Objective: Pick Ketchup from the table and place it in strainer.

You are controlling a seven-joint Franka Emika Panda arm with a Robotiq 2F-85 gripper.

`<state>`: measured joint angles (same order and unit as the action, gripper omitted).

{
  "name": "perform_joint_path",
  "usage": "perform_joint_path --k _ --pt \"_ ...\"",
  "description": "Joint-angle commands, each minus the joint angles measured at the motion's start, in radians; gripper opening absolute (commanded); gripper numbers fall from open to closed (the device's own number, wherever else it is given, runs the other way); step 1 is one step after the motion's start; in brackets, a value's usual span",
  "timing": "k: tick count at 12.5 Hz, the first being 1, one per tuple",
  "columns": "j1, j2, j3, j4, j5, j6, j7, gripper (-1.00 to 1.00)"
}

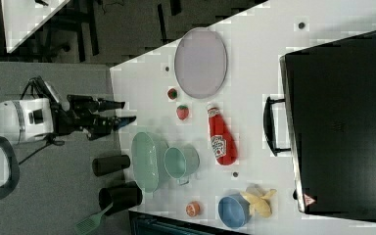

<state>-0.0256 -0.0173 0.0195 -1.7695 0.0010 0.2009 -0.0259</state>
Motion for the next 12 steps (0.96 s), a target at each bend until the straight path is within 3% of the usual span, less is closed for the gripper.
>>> perform_joint_path --k 1,3,7,12 --pt "-0.101 -0.144 0.053 -0.085 0.028 -0.130 0.055 0.59" --pt "-0.098 -0.141 0.055 -0.127 0.028 -0.121 0.046 1.00" --pt "-0.087 -0.126 0.080 -0.253 0.028 -0.036 -0.110 1.00" --pt "-0.085 -0.102 0.129 -0.435 0.028 0.156 -0.489 1.00"
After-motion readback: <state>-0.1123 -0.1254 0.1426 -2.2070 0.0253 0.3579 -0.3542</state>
